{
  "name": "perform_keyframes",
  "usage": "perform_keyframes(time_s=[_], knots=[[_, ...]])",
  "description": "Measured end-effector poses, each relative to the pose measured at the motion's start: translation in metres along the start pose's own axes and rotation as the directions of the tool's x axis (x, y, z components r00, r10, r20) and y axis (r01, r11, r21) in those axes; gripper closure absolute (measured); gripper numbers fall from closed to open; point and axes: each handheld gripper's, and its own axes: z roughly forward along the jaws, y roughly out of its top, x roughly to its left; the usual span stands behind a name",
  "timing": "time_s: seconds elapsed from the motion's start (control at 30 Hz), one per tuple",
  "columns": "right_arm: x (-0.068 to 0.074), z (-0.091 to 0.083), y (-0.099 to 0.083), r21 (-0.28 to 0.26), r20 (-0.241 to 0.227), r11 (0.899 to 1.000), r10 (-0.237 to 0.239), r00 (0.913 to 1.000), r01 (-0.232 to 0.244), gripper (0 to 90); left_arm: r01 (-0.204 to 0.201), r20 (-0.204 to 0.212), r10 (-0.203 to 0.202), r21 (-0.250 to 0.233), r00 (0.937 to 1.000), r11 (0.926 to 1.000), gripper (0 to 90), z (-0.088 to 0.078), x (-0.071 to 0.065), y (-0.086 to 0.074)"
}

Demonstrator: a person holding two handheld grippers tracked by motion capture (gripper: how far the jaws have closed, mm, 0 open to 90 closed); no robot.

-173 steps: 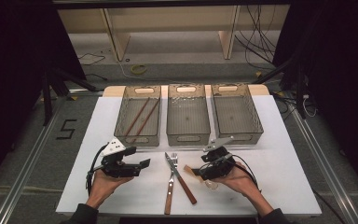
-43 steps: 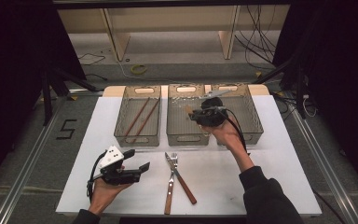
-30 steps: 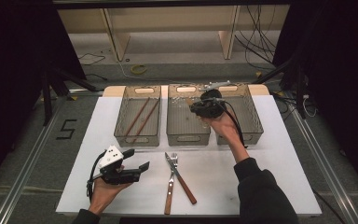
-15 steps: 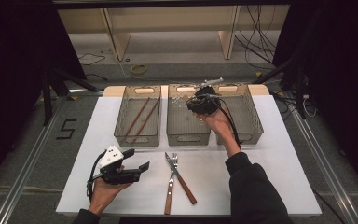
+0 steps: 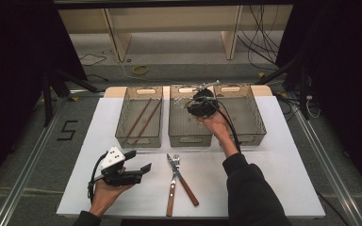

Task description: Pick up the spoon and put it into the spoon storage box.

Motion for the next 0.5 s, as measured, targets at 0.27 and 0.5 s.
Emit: perform_keyframes(time_s=[0.27,0.5], knots=[[0.000,0.009,-0.004,0.039,0.006,0.999,0.024,0.9997,-0.024,62.3,-0.005,-0.001,0.005,-0.001,1.0000,1.0000,19.8,-0.001,0.000,0.000],[0.003,-0.004,-0.004,0.018,-0.024,0.999,0.027,0.9993,-0.027,48.3,0.000,-0.001,0.000,-0.001,1.0000,1.0000,19.7,0.000,0.000,0.000]])
